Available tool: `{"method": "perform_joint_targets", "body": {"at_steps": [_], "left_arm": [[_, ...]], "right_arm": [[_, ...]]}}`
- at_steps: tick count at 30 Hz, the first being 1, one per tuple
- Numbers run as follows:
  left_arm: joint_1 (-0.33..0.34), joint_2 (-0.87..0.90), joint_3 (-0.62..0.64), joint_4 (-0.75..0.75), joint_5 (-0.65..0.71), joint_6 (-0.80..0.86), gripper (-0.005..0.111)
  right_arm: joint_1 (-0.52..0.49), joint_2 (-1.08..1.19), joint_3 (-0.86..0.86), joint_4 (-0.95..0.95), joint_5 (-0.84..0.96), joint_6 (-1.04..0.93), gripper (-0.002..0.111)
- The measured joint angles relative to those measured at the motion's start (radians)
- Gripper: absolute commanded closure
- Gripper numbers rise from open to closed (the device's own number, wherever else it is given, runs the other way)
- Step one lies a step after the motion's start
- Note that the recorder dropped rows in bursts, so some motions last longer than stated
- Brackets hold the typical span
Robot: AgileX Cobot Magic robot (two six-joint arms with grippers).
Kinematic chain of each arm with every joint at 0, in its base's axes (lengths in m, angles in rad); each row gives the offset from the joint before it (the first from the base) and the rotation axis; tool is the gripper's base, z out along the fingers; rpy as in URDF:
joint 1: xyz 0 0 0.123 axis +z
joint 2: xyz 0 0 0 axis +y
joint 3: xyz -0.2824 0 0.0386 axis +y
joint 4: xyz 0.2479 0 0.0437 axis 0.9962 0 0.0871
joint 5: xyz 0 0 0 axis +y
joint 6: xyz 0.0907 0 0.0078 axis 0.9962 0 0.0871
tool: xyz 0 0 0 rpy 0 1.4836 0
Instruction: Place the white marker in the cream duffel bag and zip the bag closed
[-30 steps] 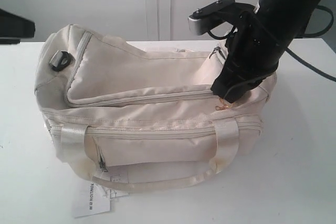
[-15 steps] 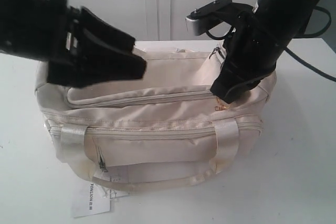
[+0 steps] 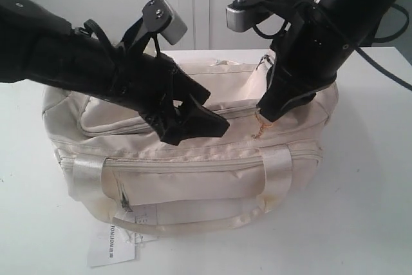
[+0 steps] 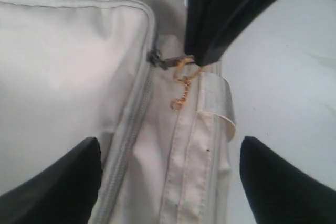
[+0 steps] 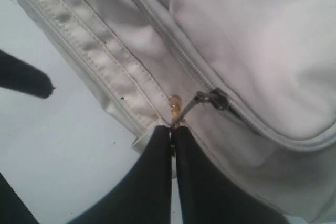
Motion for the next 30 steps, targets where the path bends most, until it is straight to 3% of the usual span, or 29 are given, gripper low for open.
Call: {"method": "perform_joint_targets", "body": {"at_steps": [11, 14, 21, 30], "left_arm": [[0.000, 0.093, -0.072, 0.000, 0.038, 0.041, 0.033], [0.000, 0.118, -0.072, 0.000, 0.055, 0.047, 0.047], [0.000, 0.130, -0.074, 0.000, 0.033, 0.051, 0.103], [0.000, 0.128, -0.074, 0.032, 0.014, 0.053, 0.107]], "right_arm": [[0.000, -0.014, 0.000, 0.000, 0.000, -0.004, 0.108], [0.000, -0.014, 0.000, 0.000, 0.000, -0.004, 0.108], [0.000, -0.014, 0.000, 0.000, 0.000, -0.004, 0.108], [0.000, -0.014, 0.000, -0.051, 0.000, -0.001, 0.108]]}}
